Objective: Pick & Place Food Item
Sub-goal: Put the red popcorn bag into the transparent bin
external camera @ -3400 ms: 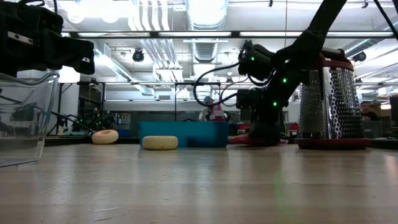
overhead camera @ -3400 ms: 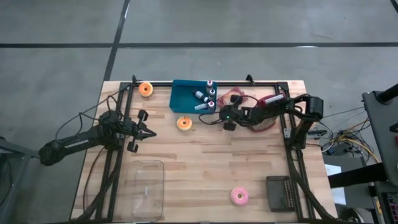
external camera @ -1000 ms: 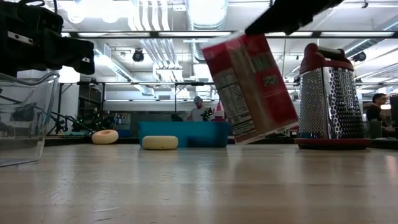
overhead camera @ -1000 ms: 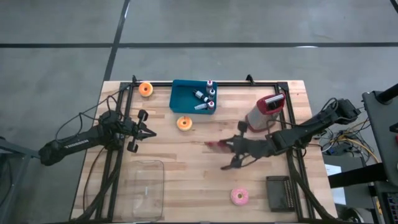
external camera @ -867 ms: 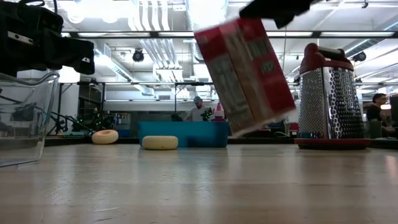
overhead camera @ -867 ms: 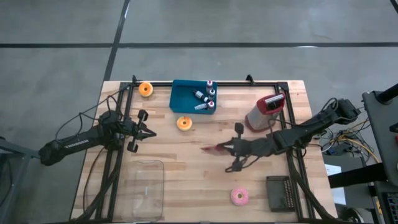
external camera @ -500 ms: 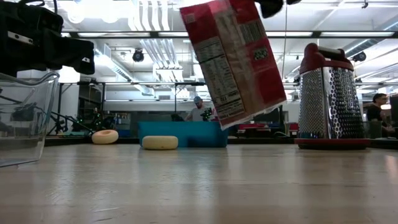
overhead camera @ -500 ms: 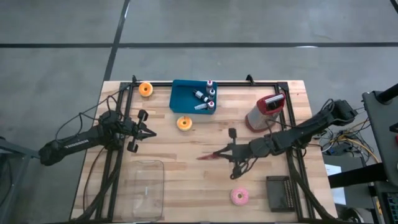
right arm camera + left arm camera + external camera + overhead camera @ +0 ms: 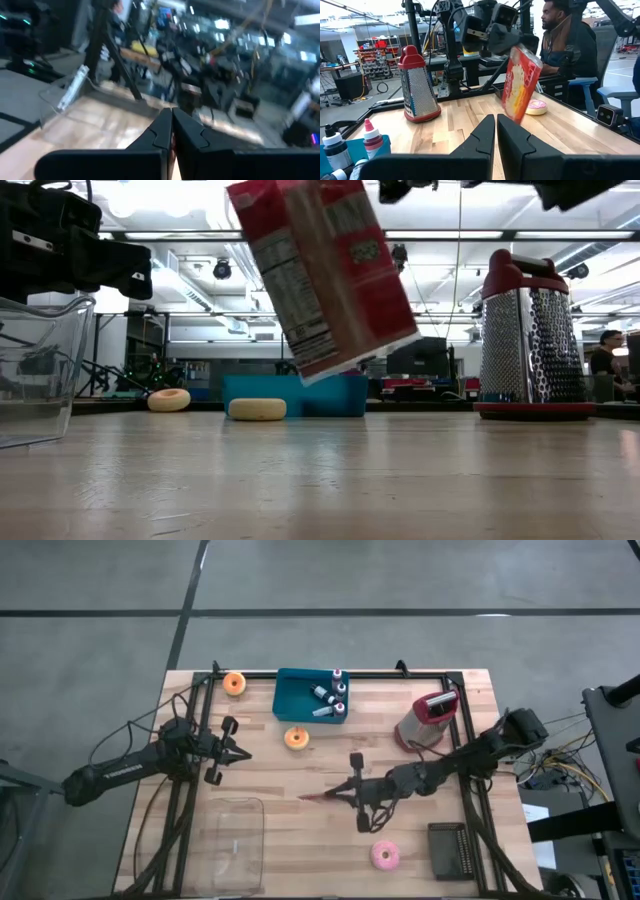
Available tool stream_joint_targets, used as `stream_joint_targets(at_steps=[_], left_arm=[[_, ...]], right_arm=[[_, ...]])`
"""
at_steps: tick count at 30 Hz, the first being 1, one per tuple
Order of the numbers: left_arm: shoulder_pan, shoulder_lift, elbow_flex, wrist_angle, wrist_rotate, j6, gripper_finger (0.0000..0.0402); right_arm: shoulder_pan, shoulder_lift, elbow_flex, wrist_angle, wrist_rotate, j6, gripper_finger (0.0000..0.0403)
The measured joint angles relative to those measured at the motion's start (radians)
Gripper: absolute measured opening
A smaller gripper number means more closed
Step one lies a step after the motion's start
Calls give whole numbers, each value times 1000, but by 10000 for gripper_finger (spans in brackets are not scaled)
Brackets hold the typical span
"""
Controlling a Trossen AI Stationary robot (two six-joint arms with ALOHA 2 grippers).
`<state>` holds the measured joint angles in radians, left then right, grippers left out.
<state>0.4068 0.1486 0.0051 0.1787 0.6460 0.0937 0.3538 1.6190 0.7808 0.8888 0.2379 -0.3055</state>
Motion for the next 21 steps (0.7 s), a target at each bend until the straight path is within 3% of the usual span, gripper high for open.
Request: stream_joint_targets(at_steps=[6,21], left_arm=[[0,0,0,0,0,0,26],[0,2,0,0,0,0,26]], right_arm=[[-8,110,31,223,-39,-93,8],[-31,124,73,138,-54,-87,8]])
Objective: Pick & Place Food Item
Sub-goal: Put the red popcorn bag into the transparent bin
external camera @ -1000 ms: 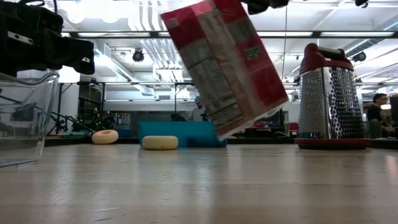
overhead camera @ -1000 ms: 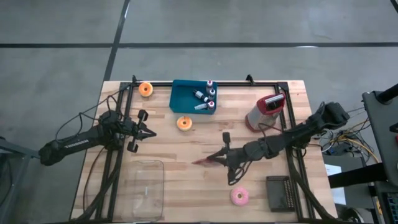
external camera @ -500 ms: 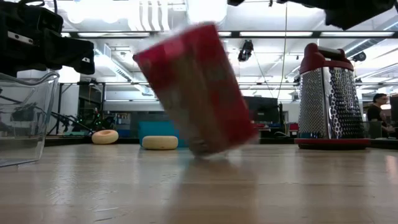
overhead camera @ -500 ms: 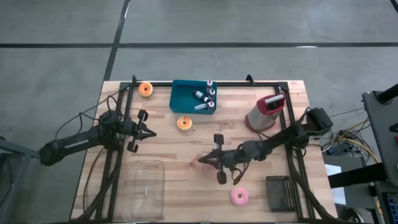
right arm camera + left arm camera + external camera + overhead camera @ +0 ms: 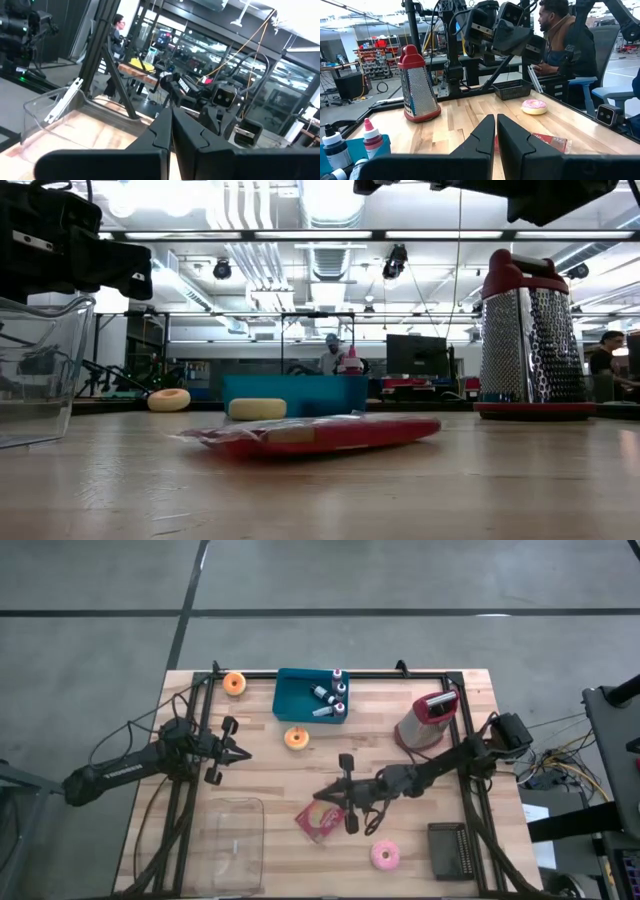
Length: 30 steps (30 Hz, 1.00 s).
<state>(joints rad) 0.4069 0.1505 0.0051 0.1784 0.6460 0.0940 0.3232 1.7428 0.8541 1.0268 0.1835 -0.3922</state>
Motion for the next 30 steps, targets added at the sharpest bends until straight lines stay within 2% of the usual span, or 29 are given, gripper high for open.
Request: stream_joint_targets(at_steps=[10,14,17,22,30], left_arm=[[0,0,0,0,0,0,26],[0,0,0,0,0,0,26],[0,0,0,0,0,0,26],[0,0,0,0,0,0,26],[0,0,0,0,0,0,26]], right_arm=[[-1,0,-1,-2,16,-1,8],[0,0,-1,-5,202,0,8],[-2,-1,-1,-68,340,0,9],[2,-1,-2,-208,431,-60,9],[39,-1,0,-281,520,5,10]])
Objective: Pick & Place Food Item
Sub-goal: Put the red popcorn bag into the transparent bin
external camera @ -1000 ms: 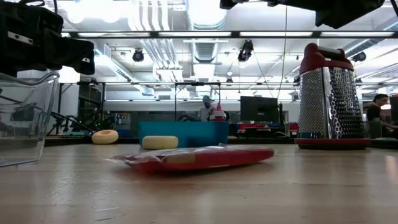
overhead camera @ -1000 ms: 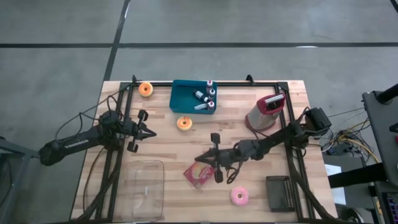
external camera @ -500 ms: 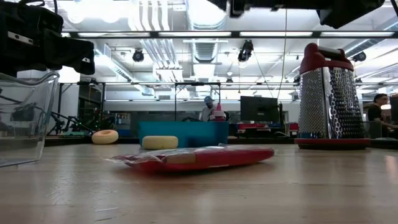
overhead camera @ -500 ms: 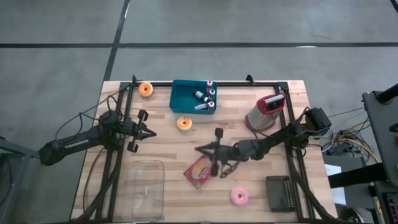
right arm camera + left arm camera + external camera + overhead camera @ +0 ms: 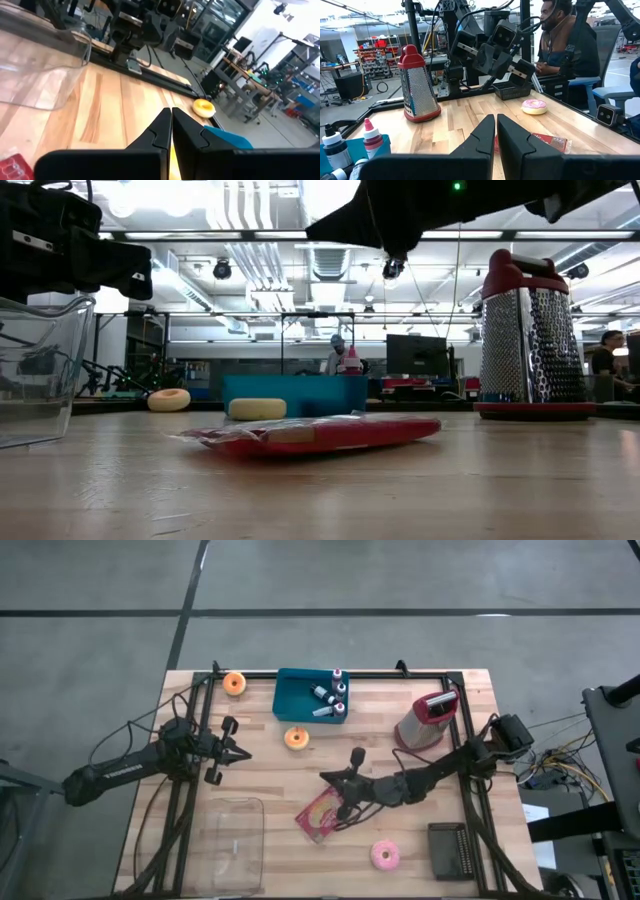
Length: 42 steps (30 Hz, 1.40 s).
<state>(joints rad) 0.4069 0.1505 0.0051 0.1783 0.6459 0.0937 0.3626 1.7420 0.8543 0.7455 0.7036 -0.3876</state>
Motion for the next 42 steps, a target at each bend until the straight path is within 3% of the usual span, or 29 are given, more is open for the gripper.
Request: stream_joint_targets(at_steps=[8,19,26,28,34,39,42], left_arm=[[0,0,0,0,0,0,26],[0,0,0,0,0,0,26],[0,0,0,0,0,0,26],[0,0,0,0,0,0,26],[0,0,0,0,0,0,26],[0,1,0,0,0,0,26],[0,1,0,0,0,0,26]], right_arm=[[6,0,0,-17,7,22,44],[6,-2,0,-105,10,144,122],[6,-44,0,-167,260,169,171],[11,-89,-10,-169,262,190,183],[13,-293,-153,-194,17,203,209],[-25,-497,-314,-187,-249,201,216],[-38,-609,-377,-190,-336,197,217]])
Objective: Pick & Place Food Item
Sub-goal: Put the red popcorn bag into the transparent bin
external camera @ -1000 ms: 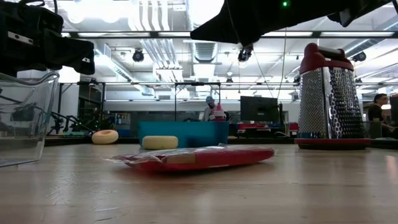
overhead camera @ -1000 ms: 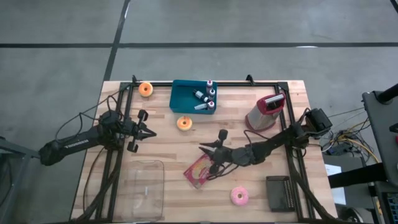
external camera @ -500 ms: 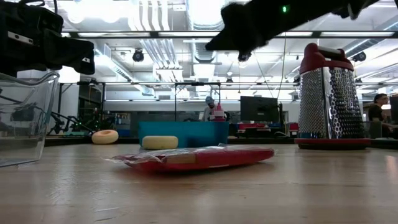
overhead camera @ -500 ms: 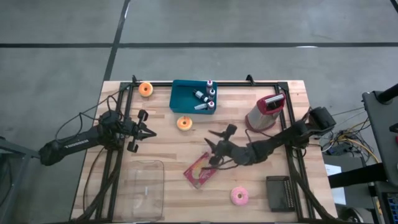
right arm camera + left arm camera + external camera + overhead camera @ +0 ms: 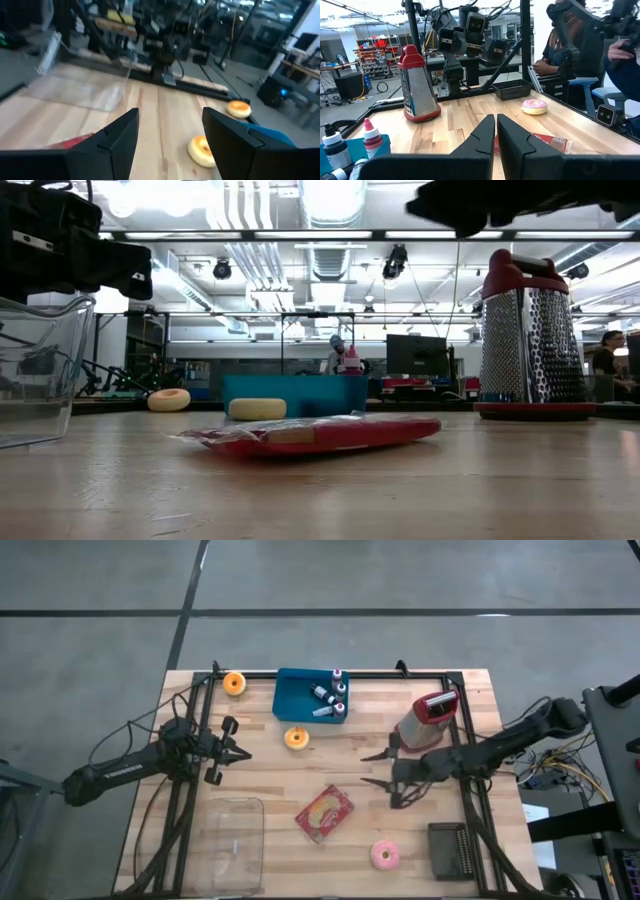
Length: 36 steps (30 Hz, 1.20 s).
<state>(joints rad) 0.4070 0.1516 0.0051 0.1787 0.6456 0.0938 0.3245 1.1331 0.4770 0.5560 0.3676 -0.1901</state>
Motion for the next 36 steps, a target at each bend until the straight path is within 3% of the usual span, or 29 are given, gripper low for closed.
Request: stream_joint_targets(at_steps=[7,12,36], left_arm=[[0,1,0,0,0,0,26],[0,1,0,0,0,0,26],[0,1,0,0,0,0,26]], right_arm=[[0,-255,-64,3,-1,-168,217],[-1,-364,-104,0,-2,-19,217],[-2,-378,-260,-1,-2,-1,217]])
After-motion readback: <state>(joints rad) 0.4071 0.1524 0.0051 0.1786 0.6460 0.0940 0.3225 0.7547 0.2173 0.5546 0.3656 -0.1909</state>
